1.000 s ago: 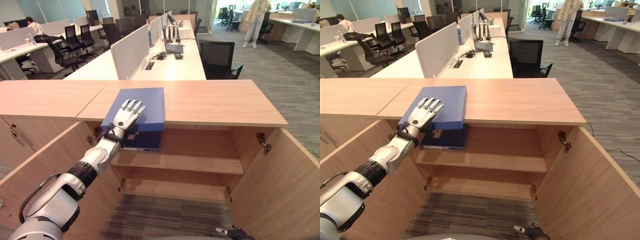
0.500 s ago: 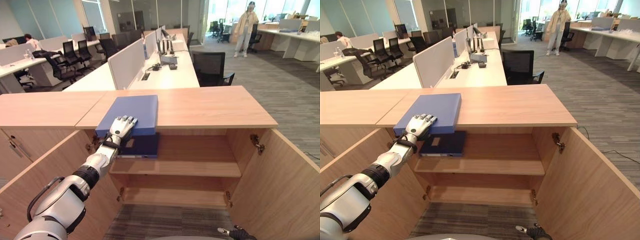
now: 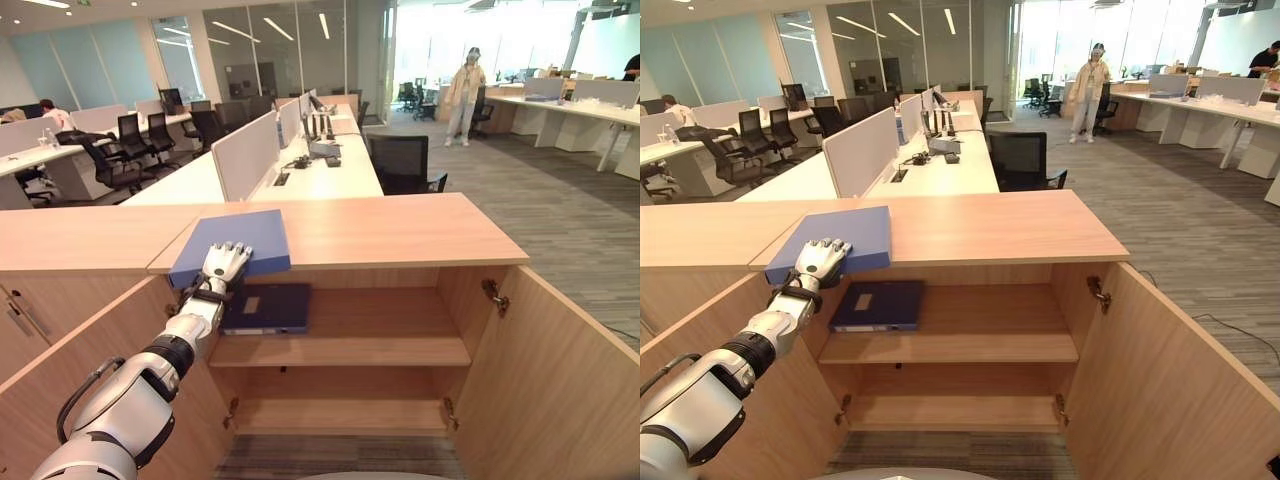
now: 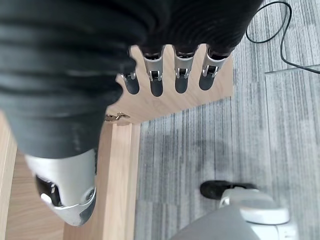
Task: Put the empty folder in the office cabinet
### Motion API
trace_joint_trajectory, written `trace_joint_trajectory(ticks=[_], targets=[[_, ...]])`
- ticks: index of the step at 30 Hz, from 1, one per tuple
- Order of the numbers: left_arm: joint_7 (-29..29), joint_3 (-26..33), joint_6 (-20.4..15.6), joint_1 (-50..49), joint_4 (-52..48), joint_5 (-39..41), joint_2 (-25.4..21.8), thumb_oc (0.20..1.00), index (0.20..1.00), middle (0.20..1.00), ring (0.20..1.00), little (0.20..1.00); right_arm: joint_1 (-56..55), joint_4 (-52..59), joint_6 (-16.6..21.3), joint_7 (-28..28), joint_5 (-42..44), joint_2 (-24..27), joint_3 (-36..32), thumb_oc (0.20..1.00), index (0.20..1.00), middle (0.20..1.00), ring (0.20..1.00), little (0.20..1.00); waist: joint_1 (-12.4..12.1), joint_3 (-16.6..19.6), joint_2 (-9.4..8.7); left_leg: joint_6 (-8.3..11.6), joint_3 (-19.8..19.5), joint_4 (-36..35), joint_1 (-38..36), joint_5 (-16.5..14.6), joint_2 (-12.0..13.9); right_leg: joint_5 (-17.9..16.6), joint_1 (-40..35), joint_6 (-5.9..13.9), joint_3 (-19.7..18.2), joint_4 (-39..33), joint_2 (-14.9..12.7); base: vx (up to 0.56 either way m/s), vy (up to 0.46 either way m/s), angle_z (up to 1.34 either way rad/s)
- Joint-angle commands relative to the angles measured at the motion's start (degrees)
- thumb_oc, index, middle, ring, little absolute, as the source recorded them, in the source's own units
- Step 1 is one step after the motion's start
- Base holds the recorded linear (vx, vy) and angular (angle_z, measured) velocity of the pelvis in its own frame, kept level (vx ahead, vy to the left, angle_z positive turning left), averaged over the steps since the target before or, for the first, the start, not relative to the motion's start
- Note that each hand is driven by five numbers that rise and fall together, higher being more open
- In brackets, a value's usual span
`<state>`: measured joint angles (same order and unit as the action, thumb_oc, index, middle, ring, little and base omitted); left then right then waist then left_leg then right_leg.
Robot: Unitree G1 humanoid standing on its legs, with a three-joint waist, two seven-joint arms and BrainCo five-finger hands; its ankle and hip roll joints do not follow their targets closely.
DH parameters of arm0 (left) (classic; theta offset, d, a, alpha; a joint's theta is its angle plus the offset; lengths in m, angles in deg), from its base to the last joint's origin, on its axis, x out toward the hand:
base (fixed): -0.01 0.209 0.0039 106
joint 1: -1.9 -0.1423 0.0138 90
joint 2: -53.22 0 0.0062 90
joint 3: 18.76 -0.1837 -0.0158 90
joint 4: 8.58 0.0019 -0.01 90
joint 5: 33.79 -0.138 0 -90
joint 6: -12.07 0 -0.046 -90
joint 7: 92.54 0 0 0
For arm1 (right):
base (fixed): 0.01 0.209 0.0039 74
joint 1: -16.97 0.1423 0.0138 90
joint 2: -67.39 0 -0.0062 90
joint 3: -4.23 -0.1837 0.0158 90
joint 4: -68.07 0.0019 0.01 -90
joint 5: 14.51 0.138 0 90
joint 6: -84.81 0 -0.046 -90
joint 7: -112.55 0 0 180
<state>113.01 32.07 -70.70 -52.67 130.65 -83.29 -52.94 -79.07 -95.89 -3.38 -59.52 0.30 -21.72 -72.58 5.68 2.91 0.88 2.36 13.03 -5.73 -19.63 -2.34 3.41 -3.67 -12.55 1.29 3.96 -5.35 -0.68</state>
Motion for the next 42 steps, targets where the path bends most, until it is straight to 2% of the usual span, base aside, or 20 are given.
trace_joint_trajectory(ticks=[1, 2, 3, 4, 5, 6, 8, 10, 11, 12, 14, 17, 21, 24, 25, 31, 33, 37, 41, 42], targets=[[1.9, 9.5, -1.8, 1.3, -9.0, 11.8, -1.6, 0.2, 0.2, 0.2, 0.2, 0.2, 4.8, -2.0, 0.7, 1.1, 3.7, -0.8, -0.6, 1.0, 1.0, 1.0, 1.0, 1.0, 0.4, -2.1, -1.41, -0.07, -2.0, 0.7, -4.1, -5.2, -1.1, 7.9, -7.1, 4.49, 1.3, 2.4, -3.1, 0.0, 0.0, 0.0], [2.9, 13.0, -3.4, -1.5, -15.6, 16.4, -1.0, 0.2, 0.2, 0.2, 0.2, 0.2, 5.2, -0.9, 0.7, 1.1, 4.0, -1.2, -1.0, 1.0, 1.0, 1.0, 1.0, 1.0, 0.0, -2.3, -1.64, -0.1, -2.1, 0.7, -3.8, -4.9, -1.2, 7.4, -6.7, 4.38, 1.6, 2.4, -3.2, 0.0, 0.0, 0.0], [3.7, 18.8, -6.3, -6.9, -27.6, 24.9, 1.2, 0.2, 0.2, 0.2, 0.2, 0.2, 6.7, 1.1, 1.0, 1.0, 4.2, -2.1, -1.2, 1.0, 1.0, 1.0, 1.0, 1.0, -0.8, -2.6, -1.94, -0.32, -2.5, 0.7, -2.7, -4.6, -1.2, 6.8, -5.7, 4.2, 1.7, 2.1, -3.3, -0.04, -0.011, -0.03], [3.5, 19.0, -6.1, -7.2, -27.9, 24.9, 1.2, 0.2, 0.2, 0.2, 0.2, 0.2, 6.7, 1.2, 1.0, 1.0, 4.2, -2.0, -1.1, 1.0, 1.0, 1.0, 1.0, 1.0, -0.8, -2.4, -1.89, -0.32, -2.5, 0.7, -2.6, -4.6, -1.2, 6.8, -5.6, 4.2, 1.7, 2.1, -3.3, -0.08, 0.008, -0.03], [2.5, 24.2, -10.4, -13.4, -40.4, 32.9, 3.0, 0.2, 0.2, 0.2, 0.2, 0.2, 7.8, 3.5, 1.4, 0.9, 4.3, -2.6, -1.5, 1.0, 1.0, 1.0, 1.0, 1.0, -1.5, -3.3, -2.05, -0.55, -3.0, 0.7, -1.2, -4.4, -1.3, 6.3, -4.4, 4.07, 1.7, 2.0, -3.3, -0.06, 0.013, 0.0], [2.3, 24.5, -10.3, -13.7, -40.8, 32.9, 2.9, 0.2, 0.2, 0.2, 0.2, 0.2, 7.7, 3.5, 1.4, 0.9, 4.3, -2.6, -1.3, 1.0, 1.0, 1.0, 1.0, 1.0, -1.4, -3.1, -2.01, -0.55, -3.0, 0.7, -1.2, -4.4, -1.3, 6.3, -4.2, 4.07, 1.7, 2.1, -3.3, -0.1, 0.022, 0.01], [-1.4, 29.0, -14.4, -20.5, -51.3, 41.1, 4.0, 0.2, 0.2, 0.2, 0.2, 0.2, 8.2, 6.0, 2.1, 0.3, 4.5, -3.1, -1.5, 1.0, 1.0, 1.0, 1.0, 1.0, -2.4, -4.1, -2.08, -0.75, -3.2, 0.7, 0.4, -4.1, -1.3, 5.8, -2.9, 4.01, 1.9, 2.0, -3.4, -0.1, 0.012, 0.01], [-5.8, 32.7, -19.1, -26.6, -59.6, 54.2, 4.3, 0.2, 0.2, 0.2, 0.2, 0.2, 8.3, 9.4, 2.4, -0.9, 3.9, -2.9, -0.9, 1.0, 1.0, 1.0, 1.0, 1.0, -3.2, -4.7, -2.04, -0.91, -3.6, 0.7, 2.0, -3.7, -1.4, 5.4, -1.5, 4.04, 2.1, 2.0, -3.4, -0.11, 0.008, 0.01], [-8.4, 34.8, -21.4, -29.3, -62.9, 63.0, 4.4, 0.2, 0.2, 0.2, 0.2, 0.2, 8.3, 11.1, 2.5, -1.6, 4.1, -2.4, -0.7, 1.0, 1.0, 1.0, 1.0, 1.0, -3.6, -4.9, -2.07, -0.99, -3.8, 0.7, 2.7, -3.4, -1.5, 5.1, -0.9, 4.13, 2.4, 2.0, -3.4, -0.09, 0.006, 0.05], [-10.3, 35.6, -22.3, -30.9, -64.6, 68.6, 4.6, 0.2, 0.2, 0.2, 0.2, 0.2, 8.3, 12.9, 2.7, -2.4, 4.3, -2.1, -0.2, 1.0, 1.0, 1.0, 1.0, 1.0, -3.9, -5.1, -2.05, -1.0, -4.1, 0.7, 3.1, -3.6, -1.5, 5.2, -0.7, 4.3, 2.5, 1.9, -3.5, -0.08, 0.0, 0.05], [-16.7, 38.4, -24.0, -34.9, -68.2, 85.7, 5.3, 0.2, 0.2, 0.2, 0.2, 0.2, 7.3, 19.8, 3.3, -5.2, 6.8, -1.2, 0.1, 1.0, 1.0, 1.0, 1.0, 1.0, -4.1, -5.2, -2.08, -0.98, -4.3, 0.7, 4.5, -3.0, -1.5, 4.6, 0.4, 4.47, 2.9, 1.8, -3.6, -0.08, -0.002, 0.11], [-21.8, 40.9, -26.0, -37.8, -70.2, 98.8, 6.5, 0.2, 0.2, 0.2, 0.2, 0.2, 5.4, 28.3, 4.4, -9.5, 12.0, -0.6, 0.5, 1.0, 1.0, 1.0, 1.0, 1.0, -4.6, -5.4, -2.29, -0.94, -5.0, 0.7, 5.9, -2.5, -1.6, 4.1, 1.3, 4.65, 3.6, 1.6, -3.9, -0.07, -0.001, 0.08], [-23.0, 43.9, -28.1, -39.8, -69.8, 105.2, 8.5, 0.2, 0.2, 0.2, 0.2, 0.2, 1.7, 41.2, 6.0, -13.0, 19.1, 1.5, -0.3, 1.0, 1.0, 1.0, 1.0, 1.0, -4.9, -5.4, -2.55, -0.9, -5.9, 0.7, 7.2, -2.1, -1.9, 3.9, 1.9, 4.73, 4.5, 1.7, -4.0, -0.04, 0.001, 0.16], [-22.0, 45.3, -28.6, -40.3, -68.8, 104.4, 9.3, 0.2, 0.2, 0.2, 0.2, 0.2, -0.1, 49.8, 7.3, -14.6, 23.2, 3.3, -1.8, 1.0, 1.0, 1.0, 1.0, 1.0, -4.9, -5.4, -2.49, -0.95, -6.5, 0.7, 7.6, -2.1, -2.1, 4.0, 2.0, 4.78, 5.2, 1.7, -4.3, -0.03, 0.014, 0.11], [-22.2, 46.3, -28.4, -40.7, -68.3, 104.1, 9.3, 0.2, 0.2, 0.2, 0.2, 0.2, -0.6, 55.0, 8.2, -15.5, 25.6, 4.6, -3.3, 1.0, 1.0, 1.0, 1.0, 1.0, -4.9, -5.4, -2.46, -1.03, -6.8, 0.7, 7.8, -2.0, -2.2, 4.0, 2.1, 4.76, 5.5, 1.8, -4.4, -0.02, 0.01, 0.06], [-25.2, 48.7, -26.5, -42.2, -67.0, 104.1, 8.7, 0.2, 0.2, 0.2, 0.2, 0.2, -2.0, 67.2, 8.8, -19.3, 28.3, 8.7, -6.5, 1.0, 1.0, 1.0, 1.0, 1.0, -4.8, -5.0, -2.34, -1.15, -7.1, 0.7, 8.2, -1.9, -2.4, 4.1, 2.3, 4.81, 6.0, 1.9, -4.6, -0.01, 0.006, 0.05], [-29.4, 49.6, -24.6, -43.8, -65.9, 106.1, 6.0, 0.2, 0.2, 0.2, 0.2, 0.2, -2.4, 72.9, 9.3, -21.2, 29.8, 10.9, -9.6, 1.0, 1.0, 1.0, 1.0, 1.0, -4.6, -4.8, -2.15, -1.23, -7.1, 0.7, 8.4, -1.8, -2.4, 4.1, 2.4, 4.81, 6.0, 1.8, -4.6, 0.0, 0.004, 0.06], [-34.6, 51.2, -23.1, -45.1, -64.5, 107.7, 3.7, 0.2, 0.2, 0.2, 0.2, 0.2, -2.3, 76.9, 10.5, -22.9, 32.5, 11.7, -14.1, 1.0, 1.0, 1.0, 1.0, 1.0, -4.4, -4.5, -2.07, -1.28, -7.0, 0.7, 8.3, -1.8, -2.3, 4.1, 2.4, 4.85, 5.9, 1.7, -4.6, 0.0, 0.001, 0.01], [-39.0, 53.9, -21.6, -44.9, -61.3, 105.5, -2.1, 0.2, 0.2, 0.2, 0.2, 0.2, 0.4, 79.5, 13.2, -21.0, 33.5, 12.7, -22.0, 1.0, 1.0, 1.0, 1.0, 1.0, -4.3, -3.7, -1.76, -1.28, -7.0, 0.7, 8.4, -1.9, -2.3, 4.0, 2.4, 4.9, 5.7, 1.5, -4.6, 0.0, 0.0, 0.0], [-39.0, 53.8, -21.6, -44.8, -61.2, 105.6, -2.1, 0.2, 0.2, 0.2, 0.2, 0.2, 0.4, 79.5, 13.1, -21.0, 33.5, 12.6, -22.1, 1.0, 1.0, 1.0, 1.0, 1.0, -4.3, -3.7, -1.79, -1.27, -7.0, 0.7, 8.4, -1.9, -2.3, 4.0, 2.4, 4.9, 5.6, 1.5, -4.6, 0.0, 0.0, 0.0]])
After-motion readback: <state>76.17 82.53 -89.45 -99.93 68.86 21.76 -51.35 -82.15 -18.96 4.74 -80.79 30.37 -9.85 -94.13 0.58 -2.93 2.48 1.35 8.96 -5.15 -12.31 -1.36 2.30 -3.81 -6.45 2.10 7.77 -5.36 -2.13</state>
